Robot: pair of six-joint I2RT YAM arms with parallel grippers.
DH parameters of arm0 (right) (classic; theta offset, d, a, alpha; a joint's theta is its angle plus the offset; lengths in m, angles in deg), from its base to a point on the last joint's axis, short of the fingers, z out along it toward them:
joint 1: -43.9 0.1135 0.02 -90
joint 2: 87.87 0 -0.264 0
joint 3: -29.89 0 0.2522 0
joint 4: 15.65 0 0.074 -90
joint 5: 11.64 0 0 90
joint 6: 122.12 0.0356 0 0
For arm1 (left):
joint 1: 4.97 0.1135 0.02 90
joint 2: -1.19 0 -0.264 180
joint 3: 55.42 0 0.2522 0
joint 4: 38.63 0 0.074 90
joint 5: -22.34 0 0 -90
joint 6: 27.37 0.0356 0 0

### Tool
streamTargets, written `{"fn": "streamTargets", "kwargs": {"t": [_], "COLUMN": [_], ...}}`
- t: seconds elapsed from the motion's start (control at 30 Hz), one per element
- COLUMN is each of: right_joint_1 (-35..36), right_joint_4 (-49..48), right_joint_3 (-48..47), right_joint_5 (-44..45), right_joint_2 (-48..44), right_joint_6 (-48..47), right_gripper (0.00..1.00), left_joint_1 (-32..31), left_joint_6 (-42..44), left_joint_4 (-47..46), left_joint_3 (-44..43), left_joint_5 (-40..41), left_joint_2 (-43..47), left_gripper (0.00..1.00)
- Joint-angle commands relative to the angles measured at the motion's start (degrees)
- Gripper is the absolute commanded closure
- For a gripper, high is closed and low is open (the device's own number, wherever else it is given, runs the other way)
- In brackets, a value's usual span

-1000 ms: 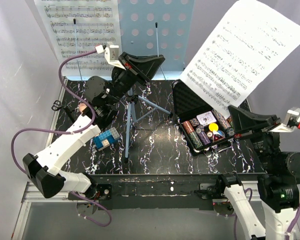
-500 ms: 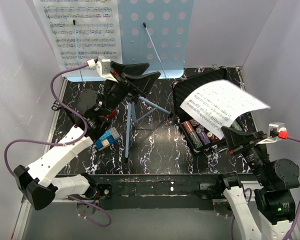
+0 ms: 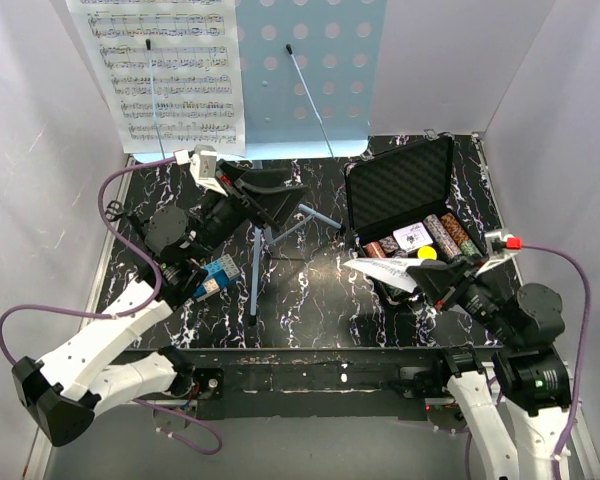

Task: Pack up the instrument practice props
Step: Pick up the sheet music from the music stand.

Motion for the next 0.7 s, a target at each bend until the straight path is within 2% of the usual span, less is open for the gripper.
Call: {"fn": "streamTargets", "kwargs": {"t": [0.0, 0.4, 0.5, 0.67], "right_joint_1": [1.05, 7.90, 14.22, 27.32], "right_joint_4": [-8.30, -17.98, -17.73, -18.42], "right_joint_3": [0.70, -5.44, -7.47, -4.58], "right_joint_5": [-11.43, -25.15, -23.68, -14.36], "right_joint_2": [3.96, 17.40, 21.19, 23.04], "right_joint_6": [4.40, 7.58, 4.43, 0.90], "right_gripper": [0.99, 0.99, 0.99, 0.99], "left_joint_1": [0.19, 0.19, 0.19, 0.19], "left_joint_6": [-2.29, -5.20, -4.76, -5.46], "left_joint_4": [3.66, 14.82, 18.77, 26.42], "left_joint_3": [2.67, 8.12, 8.39, 9.79], "left_joint_5": [-0.94, 1.78, 2.75, 3.89], "left_joint_2": [4.68, 18.83, 21.91, 27.19], "left_gripper": [0.20, 0.21, 0.21, 0.21]}}
